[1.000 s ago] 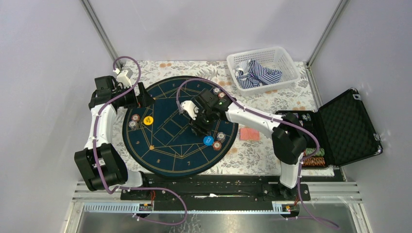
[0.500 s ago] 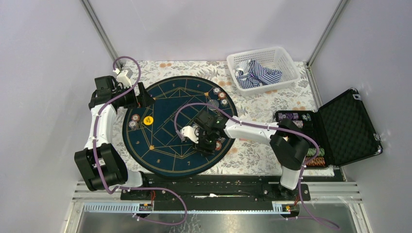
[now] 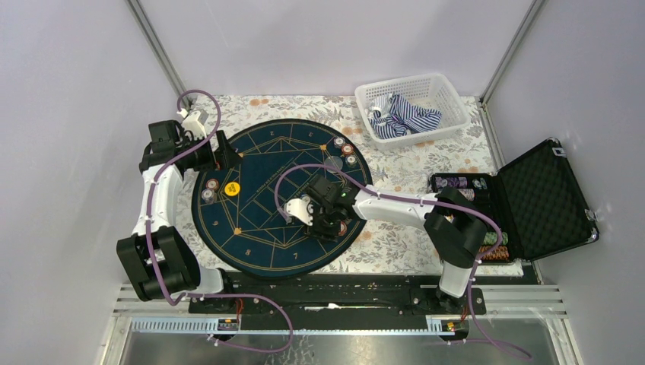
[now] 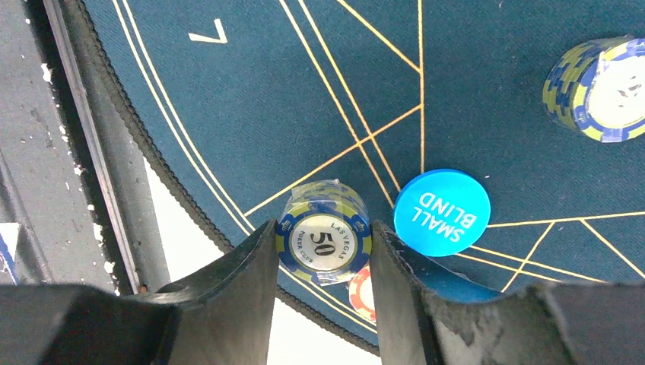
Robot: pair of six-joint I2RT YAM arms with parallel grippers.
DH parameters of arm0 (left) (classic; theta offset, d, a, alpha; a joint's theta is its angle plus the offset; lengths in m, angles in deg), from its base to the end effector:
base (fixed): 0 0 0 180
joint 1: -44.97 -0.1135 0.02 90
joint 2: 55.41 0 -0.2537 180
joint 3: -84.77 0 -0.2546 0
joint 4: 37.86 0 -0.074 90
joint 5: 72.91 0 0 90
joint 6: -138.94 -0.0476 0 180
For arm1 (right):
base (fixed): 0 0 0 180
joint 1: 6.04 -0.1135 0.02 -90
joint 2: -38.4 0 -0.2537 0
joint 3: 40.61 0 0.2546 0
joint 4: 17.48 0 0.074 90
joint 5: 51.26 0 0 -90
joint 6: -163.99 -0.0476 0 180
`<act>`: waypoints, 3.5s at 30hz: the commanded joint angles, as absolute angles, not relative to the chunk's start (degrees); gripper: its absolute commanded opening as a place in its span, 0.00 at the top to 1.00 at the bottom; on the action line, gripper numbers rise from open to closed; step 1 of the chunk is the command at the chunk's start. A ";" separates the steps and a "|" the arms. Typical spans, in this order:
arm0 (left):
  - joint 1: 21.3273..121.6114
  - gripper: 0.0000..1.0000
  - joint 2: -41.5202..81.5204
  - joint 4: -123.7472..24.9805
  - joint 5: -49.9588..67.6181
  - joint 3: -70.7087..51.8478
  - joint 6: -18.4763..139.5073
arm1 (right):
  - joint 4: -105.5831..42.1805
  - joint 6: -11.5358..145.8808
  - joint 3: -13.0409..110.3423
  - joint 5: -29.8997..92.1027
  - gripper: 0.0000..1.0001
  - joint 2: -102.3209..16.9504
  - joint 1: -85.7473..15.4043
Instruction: Distribute texas hold em gaming equipment
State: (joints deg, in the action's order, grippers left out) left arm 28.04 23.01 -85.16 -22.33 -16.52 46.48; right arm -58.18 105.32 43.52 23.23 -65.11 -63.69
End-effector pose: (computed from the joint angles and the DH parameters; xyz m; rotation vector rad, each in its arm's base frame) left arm 0.2950 0.0582 0.2823 0.0312 2.2451 -0.6377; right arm 0.1922 0.3272 0.1718 -1.9247 1.8218 0.5123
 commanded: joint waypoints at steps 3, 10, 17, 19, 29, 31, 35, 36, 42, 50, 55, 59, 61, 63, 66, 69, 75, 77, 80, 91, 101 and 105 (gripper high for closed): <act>28.11 0.01 20.88 -83.14 -22.09 -16.52 46.07 | -56.59 106.28 42.85 24.37 0.59 -62.60 -64.27; 28.18 0.01 20.95 -83.22 -22.10 -16.56 46.12 | -56.20 106.68 42.03 25.41 0.59 -62.84 -64.27; 28.15 0.01 21.07 -83.22 -22.11 -16.56 46.14 | -56.25 106.78 41.66 25.91 0.58 -62.92 -64.28; 28.11 0.01 21.12 -83.20 -22.11 -16.56 46.04 | -56.31 106.78 41.50 25.91 0.57 -63.08 -64.32; 28.13 0.01 21.28 -83.17 -22.10 -16.44 46.04 | -56.59 106.94 41.22 26.34 0.51 -63.18 -64.32; 28.10 0.01 21.38 -83.16 -21.99 -16.36 46.02 | -56.81 107.03 41.22 26.20 0.50 -63.32 -64.32; 28.11 0.01 21.49 -83.17 -21.77 -16.24 45.99 | -56.86 107.08 41.13 26.19 0.47 -63.27 -64.32; 28.10 0.01 21.48 -83.18 -21.76 -16.16 45.99 | -56.92 107.04 41.13 26.13 0.45 -63.19 -64.41; 28.17 0.01 21.75 -83.16 -21.76 -16.17 45.90 | -58.02 106.61 42.36 24.83 0.37 -62.51 -64.40; 28.23 0.01 21.94 -84.64 -21.35 -15.60 43.23 | -59.72 103.80 47.02 25.07 0.27 -59.63 -64.06; 28.36 0.01 22.31 -86.57 -19.20 -14.58 38.66 | -59.88 98.63 51.89 22.36 0.06 -57.39 -59.84; 29.58 0.01 23.23 -89.71 -17.90 -12.15 34.68 | -60.24 94.90 54.94 18.04 0.00 -55.68 -53.06; 31.47 0.01 23.87 -91.69 -16.75 -11.03 32.41 | -60.09 93.68 55.28 17.79 0.00 -54.63 -49.76; 34.52 0.01 24.08 -92.62 -13.91 -10.75 30.68 | -59.60 92.02 54.67 17.37 0.00 -53.19 -46.59; 40.18 0.01 23.90 -92.70 -10.11 -11.45 28.65 | -57.91 88.59 52.27 15.38 0.00 -50.34 -41.24; 47.46 0.01 24.70 -92.61 -6.43 -12.12 27.39 | -55.99 84.21 49.28 15.57 0.00 -47.37 -34.67; 57.00 0.01 27.30 -90.52 -4.16 -13.11 27.44 | -52.75 79.48 42.27 13.12 0.00 -39.54 -24.52; 60.31 0.01 28.71 -90.42 -3.79 -13.07 27.17 | -54.16 79.12 41.94 12.58 0.00 -38.83 -22.19; 64.91 0.01 31.33 -89.83 -1.85 -13.61 26.97 | -55.03 79.30 40.27 10.61 0.00 -38.24 -19.43; 77.12 0.01 38.23 -83.15 2.72 -17.00 28.06 | -51.53 78.37 35.68 13.18 0.00 -36.11 -17.56; 79.60 0.09 44.20 -81.03 4.89 -15.31 28.43 | -51.98 80.41 34.72 9.76 0.00 -36.11 -17.20; 79.60 0.14 45.20 -80.13 6.18 -15.38 28.49 | -52.41 80.62 34.80 8.94 0.00 -36.49 -17.12</act>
